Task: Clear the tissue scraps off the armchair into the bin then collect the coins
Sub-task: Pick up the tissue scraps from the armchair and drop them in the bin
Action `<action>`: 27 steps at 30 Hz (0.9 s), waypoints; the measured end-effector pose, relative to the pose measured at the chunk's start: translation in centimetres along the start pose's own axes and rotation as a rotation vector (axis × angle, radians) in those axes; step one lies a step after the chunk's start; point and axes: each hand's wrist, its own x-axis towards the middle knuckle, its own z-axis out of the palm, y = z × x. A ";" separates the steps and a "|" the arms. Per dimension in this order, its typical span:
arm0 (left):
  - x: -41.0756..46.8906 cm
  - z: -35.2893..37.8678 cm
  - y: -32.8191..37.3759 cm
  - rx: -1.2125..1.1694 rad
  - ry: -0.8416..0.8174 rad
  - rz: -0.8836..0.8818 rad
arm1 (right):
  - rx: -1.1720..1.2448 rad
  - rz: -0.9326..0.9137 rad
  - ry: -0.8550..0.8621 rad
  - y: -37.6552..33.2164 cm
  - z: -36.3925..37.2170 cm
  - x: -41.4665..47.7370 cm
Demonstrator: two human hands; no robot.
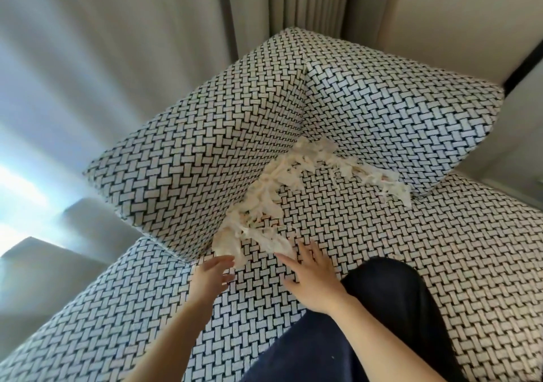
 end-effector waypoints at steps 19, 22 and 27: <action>0.3 2.9 -0.1 0.136 0.278 0.210 | 1.378 0.199 0.545 1.0 -3.1 -1.7; 0.7 2.6 -0.2 0.230 0.309 0.178 | 1.688 0.256 0.607 1.4 -3.4 -2.0; 0.5 2.0 0.1 0.384 0.189 0.077 | 1.925 0.195 0.603 1.6 -3.9 -2.5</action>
